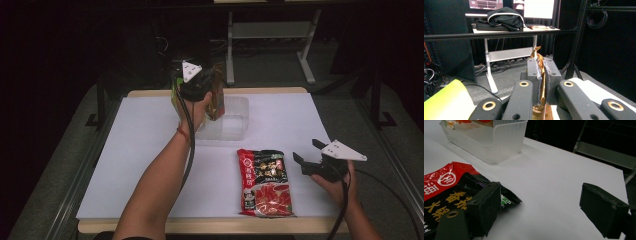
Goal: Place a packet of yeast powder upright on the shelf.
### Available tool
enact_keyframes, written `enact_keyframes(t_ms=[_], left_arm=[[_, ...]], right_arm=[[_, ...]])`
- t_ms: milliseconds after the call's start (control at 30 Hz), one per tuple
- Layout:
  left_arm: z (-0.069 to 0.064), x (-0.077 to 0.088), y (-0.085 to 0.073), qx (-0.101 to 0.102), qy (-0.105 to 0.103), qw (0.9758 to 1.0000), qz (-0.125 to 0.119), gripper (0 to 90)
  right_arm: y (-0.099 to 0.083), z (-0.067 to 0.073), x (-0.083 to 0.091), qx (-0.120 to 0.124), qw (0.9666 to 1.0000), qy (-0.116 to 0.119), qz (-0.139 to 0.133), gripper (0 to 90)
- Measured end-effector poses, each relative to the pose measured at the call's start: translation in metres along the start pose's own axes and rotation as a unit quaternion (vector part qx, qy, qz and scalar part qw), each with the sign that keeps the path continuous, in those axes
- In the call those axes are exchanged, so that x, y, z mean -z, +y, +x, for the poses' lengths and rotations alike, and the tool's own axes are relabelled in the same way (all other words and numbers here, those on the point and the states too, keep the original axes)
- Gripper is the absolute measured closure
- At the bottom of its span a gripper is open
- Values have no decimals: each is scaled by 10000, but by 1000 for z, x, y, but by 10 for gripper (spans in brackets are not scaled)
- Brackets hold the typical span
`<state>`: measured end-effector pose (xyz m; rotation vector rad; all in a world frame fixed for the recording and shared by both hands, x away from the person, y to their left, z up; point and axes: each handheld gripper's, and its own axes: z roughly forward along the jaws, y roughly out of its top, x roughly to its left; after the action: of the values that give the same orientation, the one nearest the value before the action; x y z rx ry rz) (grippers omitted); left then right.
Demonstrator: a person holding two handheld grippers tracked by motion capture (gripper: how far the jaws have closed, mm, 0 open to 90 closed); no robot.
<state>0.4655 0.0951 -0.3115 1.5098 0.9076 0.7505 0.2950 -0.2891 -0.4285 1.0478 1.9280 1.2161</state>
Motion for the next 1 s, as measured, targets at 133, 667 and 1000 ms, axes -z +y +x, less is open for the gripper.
enact_keyframes(t_ms=[133,667,1000], left_arm=[[3,-1,-2,-93,194,9998,-14,845],[9,4,-33,147,221,9994,211,844],[-2,7,-46,10,-233,9994,256,827]], right_arm=[[0,1,0,23,10000,34,2,167],[1,5,-4,94,9999,90,114,167],[0,6,-6,124,9997,107,179,167]])
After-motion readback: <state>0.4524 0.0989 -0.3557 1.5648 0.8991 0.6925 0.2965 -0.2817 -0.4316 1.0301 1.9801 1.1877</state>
